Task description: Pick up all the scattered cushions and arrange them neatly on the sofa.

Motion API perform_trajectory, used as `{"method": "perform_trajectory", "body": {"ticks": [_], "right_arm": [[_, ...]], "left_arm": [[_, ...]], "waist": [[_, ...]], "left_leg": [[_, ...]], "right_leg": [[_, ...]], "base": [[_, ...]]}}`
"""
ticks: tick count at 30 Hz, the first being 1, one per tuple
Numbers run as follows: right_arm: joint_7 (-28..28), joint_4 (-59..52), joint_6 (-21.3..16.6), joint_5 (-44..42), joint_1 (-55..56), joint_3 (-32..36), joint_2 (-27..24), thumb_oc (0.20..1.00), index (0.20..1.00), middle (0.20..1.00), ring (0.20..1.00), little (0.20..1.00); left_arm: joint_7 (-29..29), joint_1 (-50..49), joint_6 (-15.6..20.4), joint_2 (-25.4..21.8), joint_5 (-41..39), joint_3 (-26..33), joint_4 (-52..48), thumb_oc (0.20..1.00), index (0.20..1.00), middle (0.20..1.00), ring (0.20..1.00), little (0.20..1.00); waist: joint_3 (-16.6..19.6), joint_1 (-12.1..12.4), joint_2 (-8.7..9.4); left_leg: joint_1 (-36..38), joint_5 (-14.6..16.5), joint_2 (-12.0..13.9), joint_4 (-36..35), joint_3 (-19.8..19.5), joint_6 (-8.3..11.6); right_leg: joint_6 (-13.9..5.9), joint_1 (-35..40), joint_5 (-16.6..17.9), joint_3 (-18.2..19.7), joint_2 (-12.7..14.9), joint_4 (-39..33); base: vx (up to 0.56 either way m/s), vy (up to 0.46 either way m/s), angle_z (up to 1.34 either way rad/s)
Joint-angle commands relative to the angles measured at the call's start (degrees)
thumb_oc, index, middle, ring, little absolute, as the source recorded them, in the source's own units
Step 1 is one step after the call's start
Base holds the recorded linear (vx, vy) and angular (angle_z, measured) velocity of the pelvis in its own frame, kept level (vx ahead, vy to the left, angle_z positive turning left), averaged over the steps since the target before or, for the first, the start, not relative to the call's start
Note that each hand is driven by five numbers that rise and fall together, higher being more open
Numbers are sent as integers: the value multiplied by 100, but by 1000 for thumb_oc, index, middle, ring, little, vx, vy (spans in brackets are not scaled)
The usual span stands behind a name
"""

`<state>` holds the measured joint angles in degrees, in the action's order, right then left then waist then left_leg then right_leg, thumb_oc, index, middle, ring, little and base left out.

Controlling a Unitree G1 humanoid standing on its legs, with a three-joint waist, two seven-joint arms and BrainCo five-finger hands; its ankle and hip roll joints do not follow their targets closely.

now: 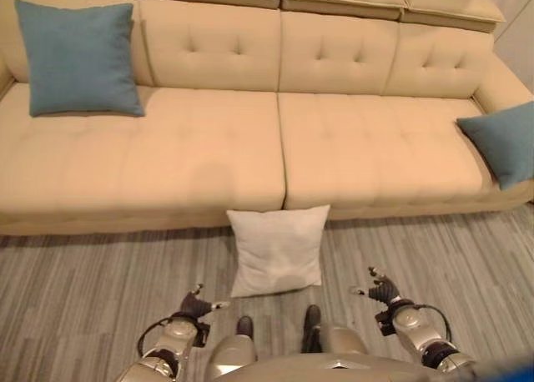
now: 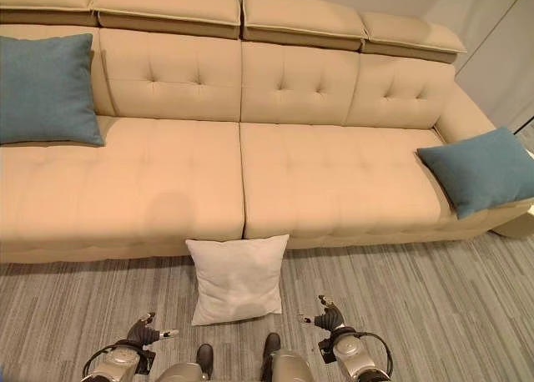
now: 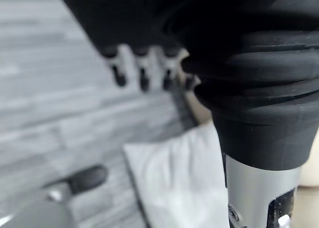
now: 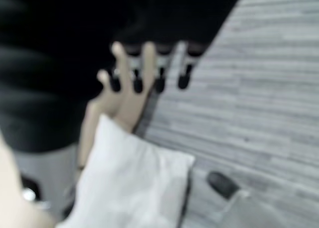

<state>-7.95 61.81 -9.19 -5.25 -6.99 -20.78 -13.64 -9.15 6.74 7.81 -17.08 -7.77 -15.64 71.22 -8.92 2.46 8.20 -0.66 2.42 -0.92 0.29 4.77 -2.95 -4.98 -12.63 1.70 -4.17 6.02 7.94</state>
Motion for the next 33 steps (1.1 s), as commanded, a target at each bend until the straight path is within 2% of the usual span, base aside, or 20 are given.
{"method": "perform_trajectory", "body": {"ticks": [1,8,12,15,16,17,19,20,26,33], "right_arm": [[-62,-202,-136,22,-188,2,-181,1000,1000,1000,1000,1000],[-114,-358,-166,24,-206,-8,-279,1000,1000,1000,1000,1000],[-337,-451,-179,-20,-419,19,-366,1000,1000,1000,1000,1000],[-584,-557,-168,-96,-688,41,-458,1000,1000,1000,1000,1000],[-683,-540,-172,-152,-826,43,-489,1000,1000,1000,1000,1000],[-753,-549,-147,-211,-1006,23,-530,1000,1000,1000,1000,1000],[-917,-683,-139,-280,-1301,2,-620,1000,1000,1000,1000,1000],[-979,-752,-119,-313,-1446,-24,-694,1000,1000,1000,1000,1000],[-1577,-998,-86,-459,-2625,-37,-1036,1000,1000,1000,1000,1000],[-1890,-869,-91,-546,-3830,-140,-1338,1000,1000,1000,1000,1000]], "left_arm": [[-56,124,142,77,1,121,-61,1000,1000,1000,1000,1000],[-74,163,119,41,13,135,-96,1000,1000,1000,1000,1000],[-263,626,199,12,-277,-22,-454,1000,1000,1000,1000,1000],[-476,1074,263,-43,-537,-157,-733,1000,1000,1000,1000,1000],[-558,1239,291,-62,-668,-200,-854,1000,1000,1000,1000,1000],[-630,1449,308,-82,-758,-253,-914,1000,1000,1000,1000,1000],[-754,1784,348,-108,-962,-297,-1106,1000,1000,1000,1000,1000],[-834,1922,366,-133,-1059,-341,-1226,1000,1000,1000,1000,1000],[-1324,3042,440,-241,-1577,-322,-1640,1000,1000,1000,1000,1000],[-1838,3955,327,-412,-1698,-220,-1549,1000,1000,1000,1000,1000]], "waist": [[-113,13,-156],[-22,63,-98],[-357,-1,-115],[-613,-75,-150],[-685,-78,-203],[-704,-127,-201],[-775,-177,-258],[-808,-185,-310],[-994,-336,-447],[-1111,-411,-472]], "left_leg": [[-147,216,-280,513,-352,6],[-297,145,-196,460,-448,161],[-1012,49,-134,799,-497,302],[-1737,41,-97,1300,-491,334],[-1952,175,-42,1497,-487,360],[-2355,73,-59,1701,-459,345],[-2842,74,-23,1942,-438,348],[-3031,256,34,2141,-444,384],[-4852,340,93,3206,-429,368],[-6498,582,122,4277,-466,292]], "right_leg": [[-210,-113,339,-12,55,271],[-130,176,267,-213,-2,-202],[-32,-279,192,-395,51,20],[39,-968,154,-444,107,455],[38,-1200,6,-434,81,685],[93,-1553,71,-452,127,823],[135,-2057,7,-437,153,1125],[110,-2257,-184,-387,134,1348],[214,-4064,-418,-162,207,2538],[304,-5652,-625,36,141,3514]], "base": [[87,-67,29],[28,-94,20],[-188,-109,27],[-181,-72,22],[-194,-70,20],[-168,-53,23],[-154,-30,18],[-99,-37,12],[-117,-19,1],[-20,-5,-7]]}}
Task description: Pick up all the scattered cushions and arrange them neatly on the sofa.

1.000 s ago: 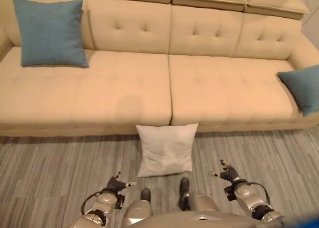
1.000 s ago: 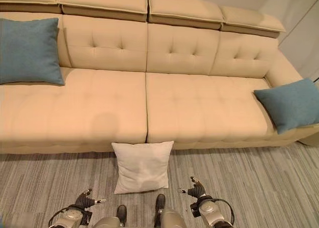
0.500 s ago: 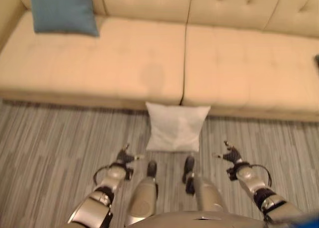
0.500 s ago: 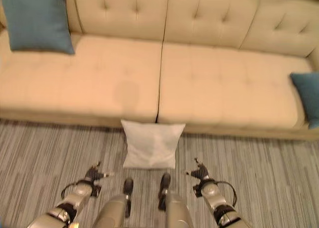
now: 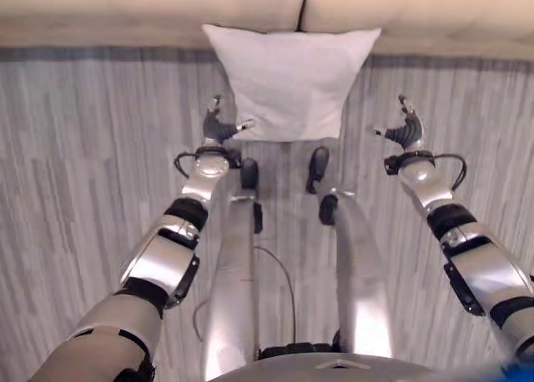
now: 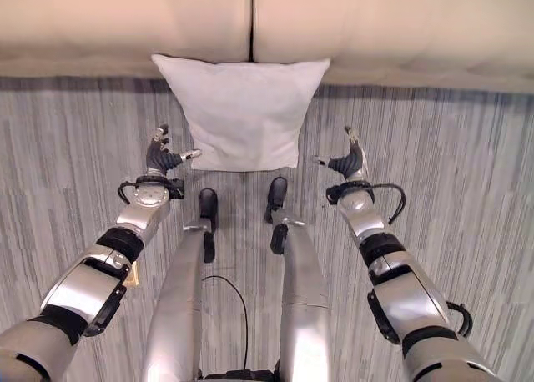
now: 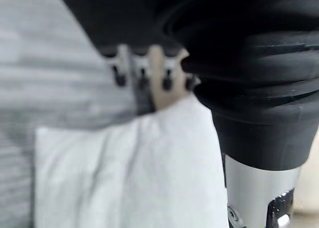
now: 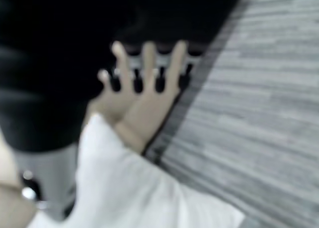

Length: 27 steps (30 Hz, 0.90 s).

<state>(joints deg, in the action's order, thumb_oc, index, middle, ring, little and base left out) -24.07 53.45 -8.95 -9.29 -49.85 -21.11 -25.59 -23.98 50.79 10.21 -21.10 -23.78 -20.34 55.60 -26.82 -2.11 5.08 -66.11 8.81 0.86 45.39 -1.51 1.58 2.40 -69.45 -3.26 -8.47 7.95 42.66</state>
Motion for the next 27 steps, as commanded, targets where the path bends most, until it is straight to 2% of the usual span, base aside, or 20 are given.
{"method": "perform_trajectory", "body": {"ticks": [1,2,5,13,15,20,22,25,27], "right_arm": [[-315,31,-92,-159,292,-137,-188,1000,1000,1000,1000,1000],[-313,42,-95,-163,272,-141,-188,1000,1000,1000,1000,1000],[-396,452,-68,-371,-432,-216,-371,1000,1000,1000,1000,1000],[-174,1095,-63,-1105,-1527,-604,-475,1000,1000,1000,1000,1000],[-281,1356,-24,-1284,-2030,-719,-416,1000,1000,1000,1000,1000],[-253,1561,58,-1403,-2729,-1108,-501,1000,1000,1000,1000,1000],[-226,1610,106,-1386,-3094,-1407,-393,1000,1000,1000,1000,1000],[-204,1469,53,-1481,-3205,-1617,-5,1000,1000,1000,1000,1000],[-201,1400,23,-1534,-3220,-1684,242,1000,1000,1000,1000,1000]], "left_arm": [[-440,-300,69,-52,-173,291,115,1000,1000,1000,1000,1000],[-437,-282,71,-55,-177,295,126,1000,1000,1000,1000,1000],[-496,292,38,-213,-425,222,283,1000,1000,1000,1000,1000],[-213,1300,-43,-603,-871,-195,799,1000,1000,1000,1000,1000],[-270,1819,-144,-743,-845,-373,1035,1000,1000,1000,1000,1000],[-221,2499,-30,-837,-1334,-621,985,1000,1000,1000,1000,1000],[-158,2790,-49,-721,-1397,-852,963,1000,1000,1000,1000,1000],[-131,2922,-18,-339,-1422,-1139,789,1000,1000,1000,1000,1000],[-123,2934,-13,-146,-1451,-1206,720,1000,1000,1000,1000,1000]], "waist": [[646,42,-152],[650,38,-153],[543,24,-176],[478,3,-153],[354,-15,-157],[-41,6,-253],[-291,37,-351],[-298,88,-488],[-298,100,-515]], "left_leg": [[-107,-43,-66,-125,169,-167],[-134,-36,-66,-107,170,-167],[-781,44,-158,267,165,-199],[-1578,194,-200,793,225,-248],[-1900,264,-177,1027,253,-261],[-2201,368,-113,1447,156,-295],[-2274,424,-54,1656,98,-318],[-2379,469,-13,1852,10,-357],[-2381,491,7,1893,-4,-366]], "right_leg": [[-421,-104,-146,490,-70,132],[-421,-132,-153,493,-69,149],[-374,-823,-262,573,-70,574],[-340,-1598,-330,705,-129,987],[-336,-1895,-353,768,-160,1123],[-357,-2050,-403,744,-205,1299],[-354,-2050,-427,696,-204,1393],[-349,-2050,-470,590,-224,1429],[-338,-2050,-477,590,-240,1476]], "base": [[0,0,0],[30,-2,-1],[23,-3,0],[14,16,-2],[45,30,-9],[24,8,-9],[9,14,-9],[30,-9,-7],[18,-17,-8]]}}
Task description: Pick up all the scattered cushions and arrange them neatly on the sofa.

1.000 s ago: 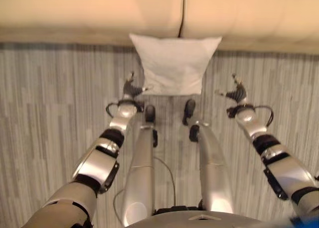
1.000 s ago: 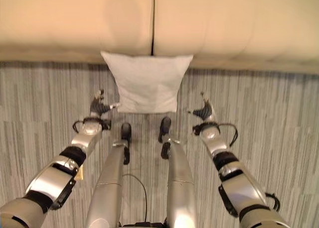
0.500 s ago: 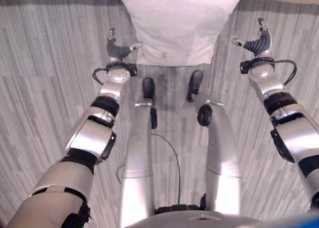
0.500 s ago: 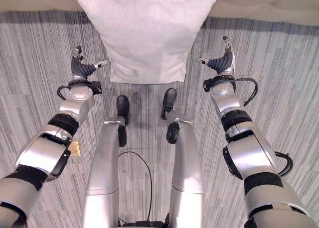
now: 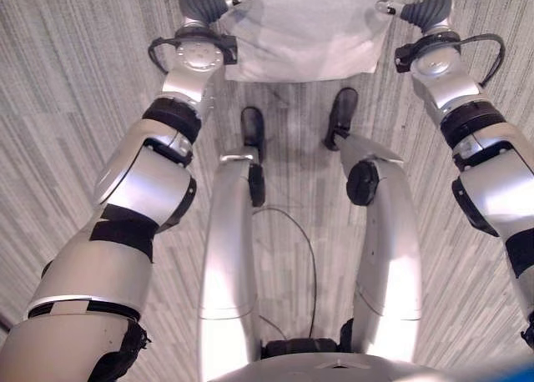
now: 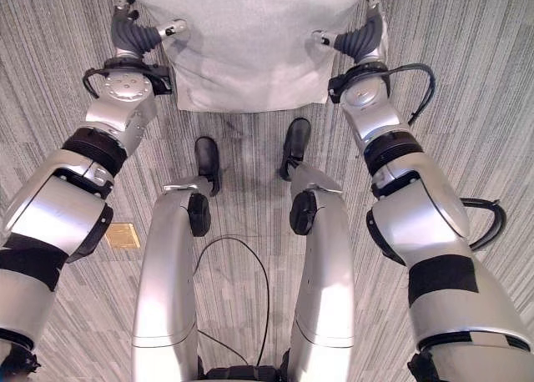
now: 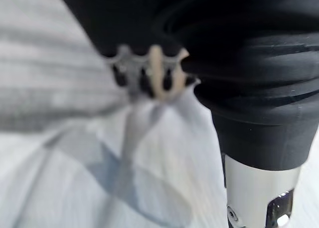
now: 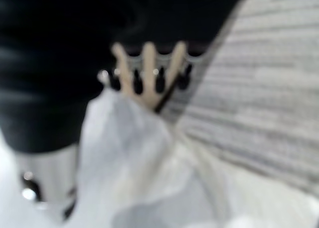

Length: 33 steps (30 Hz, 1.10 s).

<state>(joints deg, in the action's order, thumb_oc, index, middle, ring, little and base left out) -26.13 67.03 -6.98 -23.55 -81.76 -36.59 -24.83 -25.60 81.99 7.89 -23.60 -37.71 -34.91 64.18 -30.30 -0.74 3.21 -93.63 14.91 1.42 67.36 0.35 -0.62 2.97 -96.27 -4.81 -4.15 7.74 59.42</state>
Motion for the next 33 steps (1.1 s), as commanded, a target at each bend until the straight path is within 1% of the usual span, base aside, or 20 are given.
{"method": "perform_trajectory", "body": {"ticks": [1,3,4,5,6,9,12,15,16,17,20,21,23,25,27,28,29,30,32,33], "right_arm": [[-18,-45,-210,-172,-24,-158,285,1000,1000,1000,1000,1000],[-31,-339,-289,-222,-12,-223,628,1000,1000,1000,1000,1000],[-7,-600,-351,-280,-18,-265,806,856,856,856,856,856],[17,-924,-449,-401,15,-246,869,200,200,200,200,200],[10,-1081,-512,-439,36,-213,865,200,200,200,200,200],[-10,-1564,-636,-507,59,-53,825,200,200,200,200,200],[-54,-2021,-713,-371,158,147,556,200,200,200,200,200],[-70,-2518,-807,-208,614,448,561,200,200,200,200,200],[-82,-2757,-814,-40,818,563,591,200,200,200,200,200],[-110,-3146,-832,176,1156,663,574,200,200,200,200,200],[-25,-4142,-933,511,2295,1124,653,200,200,200,200,200],[-11,-4370,-954,608,2549,1199,658,200,200,200,200,200],[13,-4517,-940,685,2730,1232,642,200,200,200,200,200],[161,-4941,-936,899,3360,1299,612,200,200,200,200,200],[186,-5135,-941,938,3574,1342,616,200,200,200,200,200],[297,-5364,-913,1160,3990,1355,598,200,200,200,200,200],[296,-5369,-914,1161,3986,1358,596,200,200,200,200,200],[425,-5714,-882,1334,4556,1349,565,200,200,200,200,200],[536,-5876,-861,1447,4928,1337,522,200,200,200,200,200],[601,-6016,-855,1554,5284,1359,493,200,200,200,200,200]], "left_arm": [[16,-187,248,185,-62,216,-219,1000,1000,1000,1000,1000],[-33,-180,307,500,-155,182,-434,1000,1000,1000,1000,1000],[-45,-209,383,613,-252,173,-660,1000,1000,1000,1000,1000],[-82,-260,476,627,-318,209,-942,335,335,335,335,335],[-113,-290,525,597,-335,246,-1090,200,200,200,200,200],[-223,-392,661,473,-433,381,-1490,200,200,200,200,200],[-245,-548,803,297,-454,498,-1977,200,200,200,200,200],[-223,-968,940,430,-429,714,-2496,200,200,200,200,200],[-218,-1165,1007,511,-399,811,-2778,200,200,200,200,200],[-223,-1497,1088,617,-313,914,-3122,200,200,200,200,200],[-219,-2544,1142,995,163,1141,-4076,200,200,200,200,200],[-178,-2764,1121,1037,257,1178,-4271,200,200,200,200,200],[-136,-2941,1109,1051,292,1157,-4324,200,200,200,200,200],[35,-3427,988,974,623,1051,-4595,200,200,200,200,200],[78,-3591,957,928,717,1056,-4714,200,200,200,200,200],[187,-3949,925,928,801,1000,-4815,200,200,200,200,200],[186,-3943,926,926,803,1000,-4819,200,200,200,200,200],[333,-4478,922,917,834,945,-4990,200,200,200,200,200],[447,-4798,929,939,881,914,-5102,200,200,200,200,200],[539,-5081,932,968,934,855,-5180,200,200,200,200,200]], "waist": [[50,-29,-351],[50,-22,-393],[50,-10,-425],[50,-9,-433],[50,-6,-435],[50,-16,-429],[57,-57,-420],[577,-132,-374],[868,-168,-355],[1001,-205,-362],[1164,-244,-379],[1211,-248,-379],[1227,-243,-368],[1314,-224,-347],[1343,-223,-346],[1429,-239,-323],[1395,-248,-310],[1557,-250,-276],[1616,-262,-239],[1671,-269,-192]], "left_leg": [[371,-117,-47,-290,-199,-146],[370,-107,-48,-240,-206,-149],[370,-119,-61,-215,-227,-147],[371,-131,-60,-203,-238,-146],[371,-135,-73,-204,-248,-142],[371,-177,-89,-205,-277,-129],[422,-238,-122,-301,-221,-113],[608,-370,-170,-930,6,-79],[713,-417,-195,-1244,122,-52],[1134,-518,-212,-1712,130,-23],[2688,-735,-150,-2958,39,24],[2971,-801,-139,-3208,19,48],[3198,-831,-123,-3312,-8,55],[4037,-965,-131,-3866,-51,90],[4303,-1002,-132,-4035,-86,102],[4906,-1083,-104,-4351,-98,134],[4845,-1260,-114,-4379,-64,111],[5676,-1324,-48,-4720,-90,177],[6193,-1382,16,-4794,-70,257],[6583,-1533,82,-4796,-9,378]], "right_leg": [[-390,632,-322,144,-228,-182],[-372,632,-322,134,-250,-143],[-366,632,-316,111,-265,-132],[-350,632,-324,94,-284,-115],[-348,632,-323,94,-296,-118],[-344,632,-307,72,-313,-103],[-354,632,-242,59,-347,-146],[-388,632,-143,91,-384,-490],[-394,638,-106,122,-395,-661],[-413,1049,-62,141,-395,-1036],[-462,2600,44,10,-392,-2139],[-469,2888,60,4,-396,-2337],[-471,3137,68,-25,-381,-2461],[-482,3938,66,-95,-324,-2877],[-482,4174,59,-111,-344,-2999],[-478,4811,70,-174,-372,-3297],[-438,4772,244,-203,-351,-3363],[-422,5688,227,-280,-408,-3796],[-406,6410,227,-319,-443,-4160],[-370,7054,235,-391,-497,-4493]], "base": [[17,-8,-8],[5,-8,-3],[0,0,0],[0,0,0],[0,0,0],[-5,-10,1],[-33,-36,3],[-42,-40,7],[-82,-49,17],[-113,-63,18],[-62,-26,8],[-17,-32,10],[3,-29,7],[41,-58,9],[48,-50,4],[-34,-53,12],[101,-134,26],[98,-128,28],[221,-152,26],[226,-140,19]]}}
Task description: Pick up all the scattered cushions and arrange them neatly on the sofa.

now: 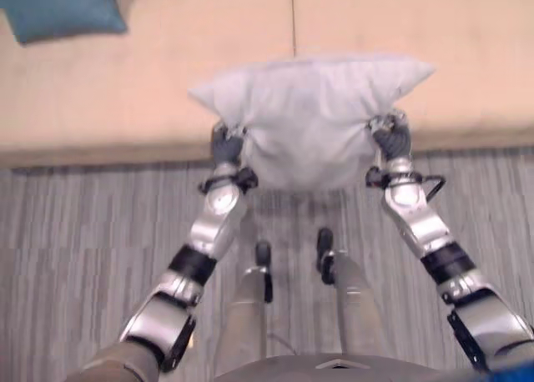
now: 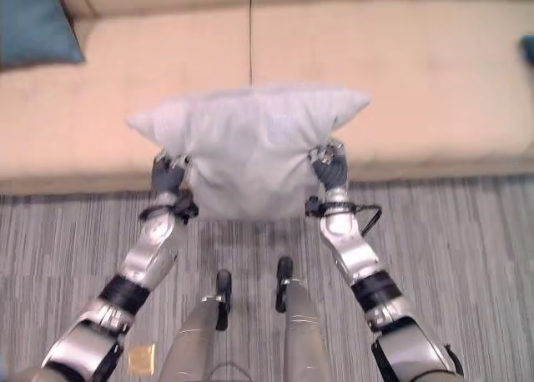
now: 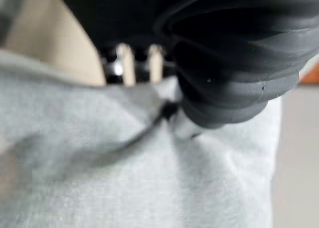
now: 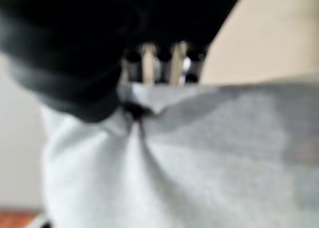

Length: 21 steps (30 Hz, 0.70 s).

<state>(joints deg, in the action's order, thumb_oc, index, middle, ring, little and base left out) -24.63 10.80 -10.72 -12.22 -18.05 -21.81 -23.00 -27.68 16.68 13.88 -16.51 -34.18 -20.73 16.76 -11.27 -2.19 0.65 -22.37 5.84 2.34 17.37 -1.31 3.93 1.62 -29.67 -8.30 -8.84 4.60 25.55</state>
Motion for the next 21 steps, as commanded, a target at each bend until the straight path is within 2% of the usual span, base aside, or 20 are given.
{"method": "perform_trajectory", "body": {"ticks": [1,2,4,6,7,9,11,12,14,15,16,17,19,20,21], "right_arm": [[502,-461,-491,410,-949,-81,305,200,200,200,200,200],[582,-592,-512,347,-649,7,339,200,200,200,200,200],[675,-726,-512,328,-380,69,352,200,200,200,200,200],[735,-781,-513,319,-152,153,377,200,200,200,200,200],[762,-841,-517,271,62,250,380,200,200,200,200,200],[717,-914,-519,292,242,336,366,200,200,200,200,200],[694,-908,-521,300,281,361,399,200,200,200,200,200],[735,-893,-504,294,292,341,413,200,200,200,200,200],[744,-850,-495,315,341,344,442,200,200,200,200,200],[763,-806,-460,329,309,342,458,200,200,200,200,200],[858,-842,-406,394,348,340,520,200,200,200,200,200],[859,-843,-406,395,350,340,522,200,200,200,200,200],[855,-832,-384,460,355,299,546,200,200,200,200,200],[883,-839,-366,475,334,281,556,200,200,200,200,200],[900,-829,-375,497,264,219,585,200,200,200,200,200]], "left_arm": [[781,1357,317,239,645,-552,-482,200,200,200,200,200],[827,1162,278,206,755,-566,-662,200,200,200,200,200],[878,970,253,217,835,-533,-803,200,200,200,200,200],[921,824,238,205,864,-547,-845,200,200,200,200,200],[952,724,201,183,894,-556,-901,200,200,200,200,200],[958,650,139,201,997,-549,-934,200,200,200,200,200],[961,564,132,238,966,-502,-893,200,200,200,200,200],[967,453,152,223,926,-430,-909,200,200,200,200,200],[975,387,132,213,945,-440,-927,200,200,200,200,200],[1023,293,112,172,932,-399,-971,200,200,200,200,200],[1073,69,71,115,928,-345,-1059,200,200,200,200,200],[1074,66,70,114,928,-346,-1061,200,200,200,200,200],[1096,-9,50,110,881,-348,-1131,200,200,200,200,200],[1096,-19,47,70,888,-346,-1142,200,200,200,200,200],[1082,-6,33,29,906,-349,-1141,200,200,200,200,200]], "waist": [[-159,-119,85],[-39,-121,118],[117,-124,125],[327,-155,48],[497,-161,7],[537,-145,14],[545,-62,33],[574,-34,28],[662,-28,28],[726,6,54],[792,98,77],[789,115,83],[740,145,91],[716,137,54],[647,95,-24]], "left_leg": [[-368,-735,34,231,178,-22],[-100,-921,96,334,202,47],[181,-1090,127,214,219,64],[652,-1117,238,-651,414,47],[843,-1243,219,-1241,584,81],[740,-1498,189,-1377,862,106],[698,-1552,152,-1350,913,99],[919,-1370,120,-1380,844,18],[1009,-1347,107,-1428,812,1],[1121,-1174,25,-1348,834,-117],[1431,-875,-114,-1312,950,-348],[1440,-872,-116,-1315,969,-352],[1597,-676,-249,-1223,1012,-557],[1689,-647,-229,-1234,1025,-627],[1852,-522,-203,-1234,998,-743]], "right_leg": [[-226,679,576,49,-205,-1262],[-212,1125,594,-2,-234,-1475],[-233,1519,600,-36,-217,-1711],[-300,1737,569,-131,-245,-1777],[-353,1992,542,-178,-250,-1850],[-375,2352,497,-181,-253,-1935],[-387,2571,470,-116,-283,-1951],[-445,2636,407,-54,-261,-1879],[-478,2706,414,-53,-231,-1907],[-589,2797,436,31,-112,-1848],[-791,2786,633,190,75,-1403],[-796,2777,624,211,79,-1383],[-982,2582,1075,289,293,-520],[-969,2417,1247,338,300,-178],[-896,2152,1237,380,261,401]], "base": [[284,-161,14],[247,-81,14],[226,-18,21],[304,66,20],[364,111,19],[276,107,39],[200,114,18],[130,104,-34],[177,131,-59],[405,389,-52],[329,368,-46],[239,345,-33],[103,232,-37],[156,302,-26],[112,218,-11]]}}
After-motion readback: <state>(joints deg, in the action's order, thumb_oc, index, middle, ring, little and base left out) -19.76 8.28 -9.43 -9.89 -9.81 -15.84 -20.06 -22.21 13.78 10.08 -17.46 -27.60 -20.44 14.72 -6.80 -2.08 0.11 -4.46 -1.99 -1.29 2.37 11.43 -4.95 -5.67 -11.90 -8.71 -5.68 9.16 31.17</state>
